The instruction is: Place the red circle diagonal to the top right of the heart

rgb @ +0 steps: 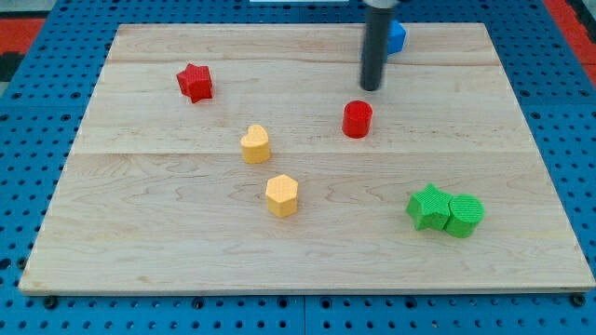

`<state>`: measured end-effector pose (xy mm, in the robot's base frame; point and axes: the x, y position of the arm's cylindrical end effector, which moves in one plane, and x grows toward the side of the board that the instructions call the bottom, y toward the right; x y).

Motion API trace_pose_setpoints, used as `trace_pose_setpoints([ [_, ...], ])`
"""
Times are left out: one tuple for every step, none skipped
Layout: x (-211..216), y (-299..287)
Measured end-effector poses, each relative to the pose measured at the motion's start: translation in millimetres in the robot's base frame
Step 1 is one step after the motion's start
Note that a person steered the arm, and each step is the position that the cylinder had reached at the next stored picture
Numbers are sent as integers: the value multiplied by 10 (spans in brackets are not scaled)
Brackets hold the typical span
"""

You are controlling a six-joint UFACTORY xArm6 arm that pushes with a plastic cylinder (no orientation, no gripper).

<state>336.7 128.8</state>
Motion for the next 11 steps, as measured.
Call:
trace_pose_setpoints([
  [582, 224],
  [905, 32],
  [915, -82],
  [915, -91],
  [991, -239],
  [1005, -590],
  [874, -310],
  [473, -279],
  [-117, -940],
  [182, -308],
  [723, -194],
])
